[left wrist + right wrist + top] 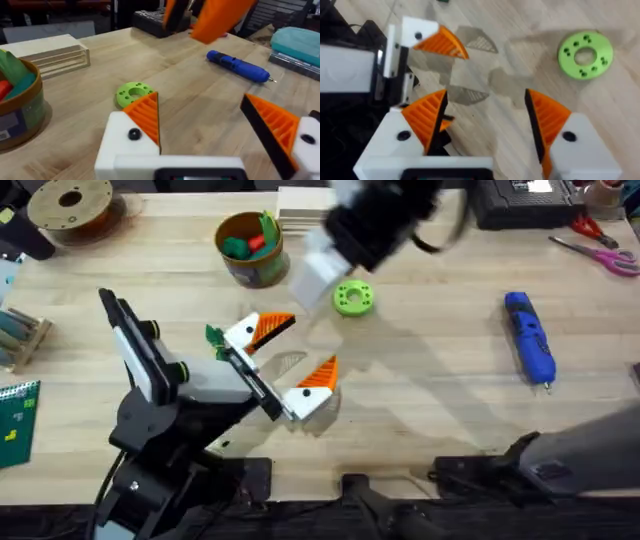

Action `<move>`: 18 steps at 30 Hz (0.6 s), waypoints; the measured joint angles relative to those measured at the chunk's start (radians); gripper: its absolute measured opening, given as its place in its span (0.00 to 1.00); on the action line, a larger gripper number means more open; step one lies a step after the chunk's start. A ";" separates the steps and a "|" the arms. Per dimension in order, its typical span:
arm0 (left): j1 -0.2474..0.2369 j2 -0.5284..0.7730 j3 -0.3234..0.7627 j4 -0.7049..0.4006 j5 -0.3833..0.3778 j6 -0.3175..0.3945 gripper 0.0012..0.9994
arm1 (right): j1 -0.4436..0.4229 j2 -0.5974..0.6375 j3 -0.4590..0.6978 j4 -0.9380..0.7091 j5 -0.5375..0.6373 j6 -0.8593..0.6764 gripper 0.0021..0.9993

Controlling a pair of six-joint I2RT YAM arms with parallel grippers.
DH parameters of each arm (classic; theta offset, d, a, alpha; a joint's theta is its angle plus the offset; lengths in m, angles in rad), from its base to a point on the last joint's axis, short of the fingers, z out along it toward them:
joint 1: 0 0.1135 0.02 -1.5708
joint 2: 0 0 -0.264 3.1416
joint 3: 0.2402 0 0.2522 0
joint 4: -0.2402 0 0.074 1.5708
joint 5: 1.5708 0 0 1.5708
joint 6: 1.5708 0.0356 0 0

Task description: Pick up the gripper from the table and insert it into the empty holder that is missing its gripper. Then pick up a screw, insert it into the mounting hole, and use the screwdriver to tighten it. Finally, clean up the table by picking up the vegetable and placing it into the bucket.

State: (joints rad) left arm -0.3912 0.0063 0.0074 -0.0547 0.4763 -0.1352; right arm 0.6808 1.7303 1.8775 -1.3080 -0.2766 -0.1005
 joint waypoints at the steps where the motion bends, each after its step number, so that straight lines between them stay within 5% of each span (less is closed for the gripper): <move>1: 0.000 0.000 0.000 0.000 0.000 0.000 0.99 | -0.012 -0.044 -0.062 0.025 -0.005 0.006 0.91; 3: 0.000 0.000 0.000 0.000 0.000 0.000 0.99 | -0.040 -0.157 -0.210 0.087 -0.013 0.030 0.91; 4: 0.000 0.000 0.000 0.000 0.000 0.000 0.98 | -0.079 -0.346 -0.414 0.151 -0.020 0.081 0.91; 7: 0.000 0.000 0.000 0.000 0.001 0.001 0.78 | -0.098 -0.525 -0.556 0.197 -0.055 0.110 0.91; 14: 0.000 0.000 0.000 0.000 0.002 0.006 0.02 | -0.102 -0.835 -0.706 0.221 -0.152 0.120 0.91; 18: 0.000 0.000 0.000 0.000 0.003 0.006 0.00 | -0.102 -0.904 -0.722 0.224 -0.162 0.120 0.91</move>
State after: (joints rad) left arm -0.3912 0.0063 0.0074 -0.0544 0.4789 -0.1291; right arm 0.5793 0.8266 1.1556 -1.0843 -0.4389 0.0196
